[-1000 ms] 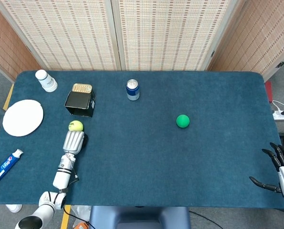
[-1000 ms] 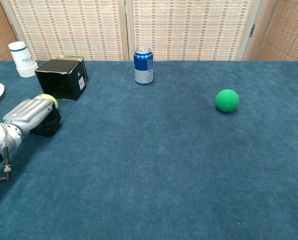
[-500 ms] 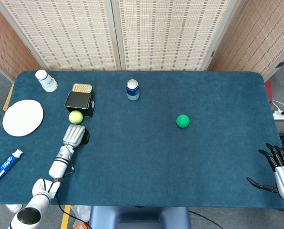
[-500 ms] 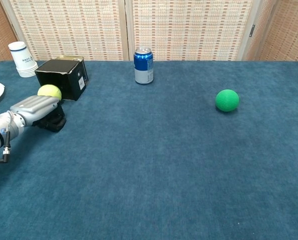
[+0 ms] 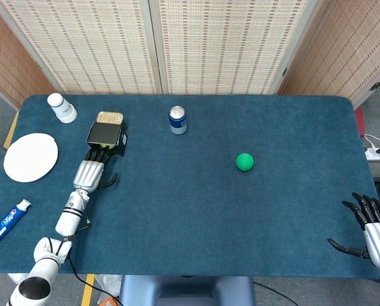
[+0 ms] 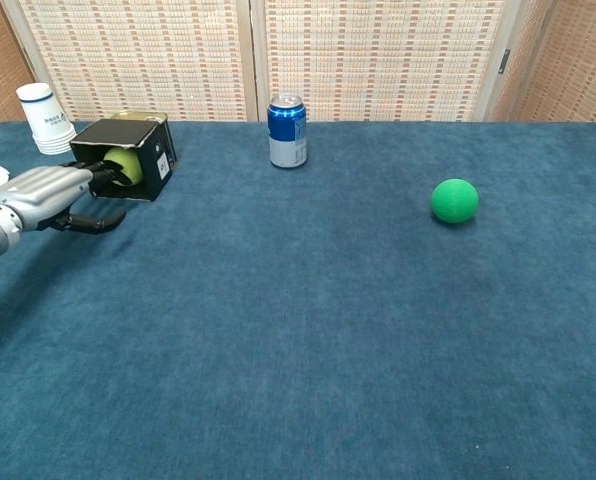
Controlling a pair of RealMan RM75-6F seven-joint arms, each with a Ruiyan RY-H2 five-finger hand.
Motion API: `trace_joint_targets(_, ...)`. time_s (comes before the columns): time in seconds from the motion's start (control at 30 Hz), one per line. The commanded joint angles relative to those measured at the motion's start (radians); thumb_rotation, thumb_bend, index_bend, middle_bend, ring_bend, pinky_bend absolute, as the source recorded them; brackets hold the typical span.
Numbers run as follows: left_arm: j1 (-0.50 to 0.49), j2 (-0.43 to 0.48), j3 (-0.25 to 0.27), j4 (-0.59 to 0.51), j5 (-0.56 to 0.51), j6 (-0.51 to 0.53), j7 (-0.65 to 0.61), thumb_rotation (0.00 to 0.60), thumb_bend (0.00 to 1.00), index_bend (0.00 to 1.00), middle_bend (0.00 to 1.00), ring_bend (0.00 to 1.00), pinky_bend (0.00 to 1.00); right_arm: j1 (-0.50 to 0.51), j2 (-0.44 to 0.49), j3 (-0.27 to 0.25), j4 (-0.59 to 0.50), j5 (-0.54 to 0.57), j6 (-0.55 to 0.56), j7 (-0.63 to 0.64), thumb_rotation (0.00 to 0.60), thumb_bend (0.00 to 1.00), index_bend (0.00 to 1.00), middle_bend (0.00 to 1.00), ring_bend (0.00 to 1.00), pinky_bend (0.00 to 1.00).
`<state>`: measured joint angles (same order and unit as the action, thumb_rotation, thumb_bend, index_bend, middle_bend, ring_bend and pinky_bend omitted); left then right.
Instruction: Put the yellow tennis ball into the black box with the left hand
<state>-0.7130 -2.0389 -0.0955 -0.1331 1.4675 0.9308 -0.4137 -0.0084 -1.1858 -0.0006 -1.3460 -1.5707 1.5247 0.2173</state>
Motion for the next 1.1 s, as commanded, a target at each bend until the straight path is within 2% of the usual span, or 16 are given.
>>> trace_joint_targets(0.03,0.003,0.001,0.007,-0.002,0.003,-0.003,0.001,0.098,0.37,0.14,0.00,0.00,0.00,-0.001,-0.001,0.001,0.002,0.000,0.004,0.003,0.481,0.00,0.18,0.04,0.00,0.00)
trace_joint_targets(0.57,0.006,0.002,0.014,-0.015,-0.001,0.003,0.005,0.102,0.35,0.12,0.00,0.00,0.00,-0.005,-0.002,0.002,0.015,-0.003,0.017,0.021,0.480,0.00,0.18,0.04,0.00,0.00)
trace_joint_targets(0.77,0.051,-0.001,-0.008,-0.027,-0.028,0.053,0.011,0.106,0.35,0.12,0.00,0.00,0.00,-0.004,-0.001,0.004,0.015,-0.002,0.019,0.026,0.480,0.00,0.18,0.04,0.00,0.00)
trace_joint_targets(0.9,0.153,0.007,-0.008,-0.058,-0.033,0.199,0.041,0.097,0.35,0.13,0.00,0.00,0.00,-0.006,0.003,0.004,0.015,0.000,0.021,0.035,0.481,0.00,0.18,0.04,0.00,0.00)
trace_joint_targets(0.97,0.256,0.012,-0.011,-0.090,-0.042,0.338,0.092,0.100,0.35,0.14,0.00,0.00,0.00,-0.009,0.006,0.001,0.018,-0.009,0.030,0.050,0.481,0.00,0.18,0.04,0.00,0.00)
trace_joint_targets(1.03,0.390,0.036,-0.007,-0.166,-0.052,0.484,0.125,0.127,0.36,0.17,0.01,0.00,0.00,-0.013,0.007,-0.002,0.027,-0.018,0.044,0.068,0.481,0.00,0.18,0.04,0.00,0.00)
trace_joint_targets(1.1,0.459,0.069,0.004,-0.231,-0.051,0.541,0.150,0.166,0.37,0.19,0.03,0.00,0.00,-0.014,0.007,-0.003,0.032,-0.022,0.047,0.077,0.481,0.00,0.18,0.04,0.00,0.00)
